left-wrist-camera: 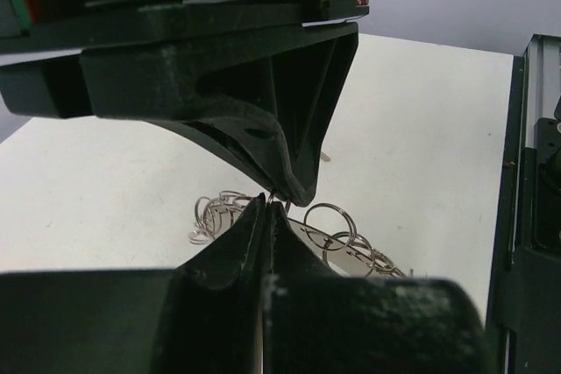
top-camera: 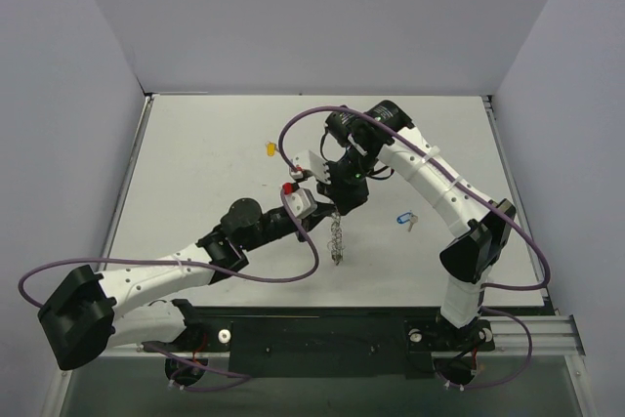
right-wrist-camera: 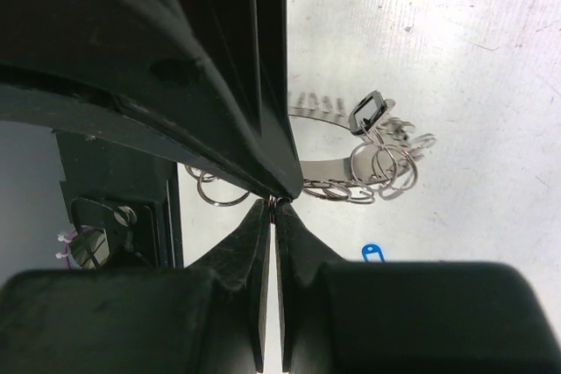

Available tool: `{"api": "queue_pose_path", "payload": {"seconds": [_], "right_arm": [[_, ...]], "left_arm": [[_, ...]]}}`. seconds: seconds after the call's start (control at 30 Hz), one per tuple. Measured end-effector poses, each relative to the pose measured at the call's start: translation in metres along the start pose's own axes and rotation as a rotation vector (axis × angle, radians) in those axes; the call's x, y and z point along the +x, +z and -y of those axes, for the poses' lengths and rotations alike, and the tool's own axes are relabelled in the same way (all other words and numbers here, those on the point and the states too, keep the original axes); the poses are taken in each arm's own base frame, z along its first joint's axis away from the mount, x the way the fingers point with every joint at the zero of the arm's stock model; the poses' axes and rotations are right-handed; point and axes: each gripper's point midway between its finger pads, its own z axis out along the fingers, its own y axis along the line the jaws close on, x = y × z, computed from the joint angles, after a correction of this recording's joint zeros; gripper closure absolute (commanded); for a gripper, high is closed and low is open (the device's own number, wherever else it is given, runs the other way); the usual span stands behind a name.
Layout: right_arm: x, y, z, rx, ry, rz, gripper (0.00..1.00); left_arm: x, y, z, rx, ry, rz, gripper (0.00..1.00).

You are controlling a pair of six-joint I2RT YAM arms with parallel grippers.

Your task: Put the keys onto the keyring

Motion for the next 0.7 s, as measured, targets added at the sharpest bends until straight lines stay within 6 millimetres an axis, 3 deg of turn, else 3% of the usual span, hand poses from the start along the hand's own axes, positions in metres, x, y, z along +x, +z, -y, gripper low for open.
{"api": "queue_pose_path", "payload": {"seconds": [0.43, 0.7], "right_arm": [[-0.001, 0.0, -0.004, -0.02, -0.003, 0.006, 1.0], [-0.005, 0.005, -0.01, -0.056, -0.004, 0.031, 0.94]], "left_arm": [[-0.001, -0.004, 0.004, 0.014, -0.019, 0.009, 1.0], [0.0, -0.014, 0.01, 0.016, -0.074, 0.074, 1.0]]}}
